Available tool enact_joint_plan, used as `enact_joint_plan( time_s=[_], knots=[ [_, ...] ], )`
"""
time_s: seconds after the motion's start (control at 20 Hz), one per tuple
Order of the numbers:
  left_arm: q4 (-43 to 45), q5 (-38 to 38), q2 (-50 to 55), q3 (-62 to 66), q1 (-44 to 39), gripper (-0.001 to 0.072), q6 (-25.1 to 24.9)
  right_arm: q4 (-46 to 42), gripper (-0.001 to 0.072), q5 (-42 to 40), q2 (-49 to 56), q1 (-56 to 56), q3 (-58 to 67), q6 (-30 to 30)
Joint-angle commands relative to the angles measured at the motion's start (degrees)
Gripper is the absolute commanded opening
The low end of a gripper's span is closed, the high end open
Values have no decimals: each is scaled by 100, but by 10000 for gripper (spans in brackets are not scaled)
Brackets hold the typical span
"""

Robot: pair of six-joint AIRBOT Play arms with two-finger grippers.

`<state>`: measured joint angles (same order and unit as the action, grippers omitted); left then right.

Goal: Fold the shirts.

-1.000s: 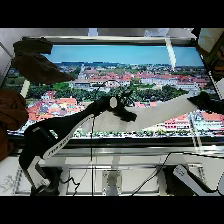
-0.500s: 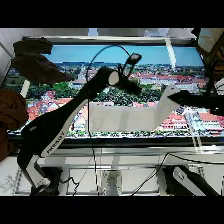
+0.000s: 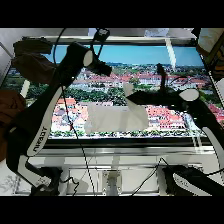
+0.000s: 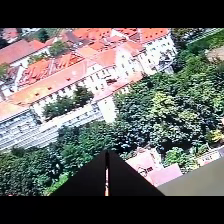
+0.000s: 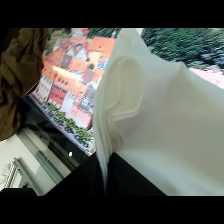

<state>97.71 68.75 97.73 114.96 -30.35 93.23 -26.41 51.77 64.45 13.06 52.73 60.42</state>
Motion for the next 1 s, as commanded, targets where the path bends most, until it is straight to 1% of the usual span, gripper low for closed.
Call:
enact_joint_plan(
  time_s=[0.0, 0.1, 0.2, 0.25, 0.3, 0.35, 0.4, 0.5, 0.6, 0.7, 0.85, 0.95],
  knots=[
    [157, 280, -179, 15, 262, 9, 37, 398, 25, -946, 531, 953, 2, 0],
    [186, 435, -208, 15, 289, 9, -31, 498, 26, -1158, 949, 1311, 2, -4],
    [175, 575, -208, 15, 286, 9, -50, 577, 29, -1685, 1333, 1589, 2, 0],
    [179, 621, -208, 15, 286, 9, -52, 756, 51, -1902, 1486, 1670, 2, -4],
    [177, 643, -208, 15, 286, 9, -63, 940, 248, -2006, 1591, 1703, 2, -33],
    [177, 640, -208, 15, 286, 9, -70, 1043, 423, -2015, 1637, 1700, 2, -31],
    [177, 643, -208, 15, 286, 9, -70, 1049, 438, -2015, 1644, 1672, 2, -31],
    [175, 691, -208, 13, 286, 9, -68, 1016, 438, -1899, 1641, 1480, 2, -55],
    [173, 817, -208, 15, 286, 9, -68, 931, 437, -1550, 1641, 1113, 2, -203],
    [173, 970, -208, 15, 286, 9, -70, 695, 438, -778, 1641, 498, 2, -221],
    [149, 1056, -208, 13, 286, 9, -70, 140, 437, 640, 1641, -651, 2, -208],
    [103, 1047, -208, 13, 284, 9, -66, -151, 436, 1261, 1641, -1316, 2, -170]
  ],
)
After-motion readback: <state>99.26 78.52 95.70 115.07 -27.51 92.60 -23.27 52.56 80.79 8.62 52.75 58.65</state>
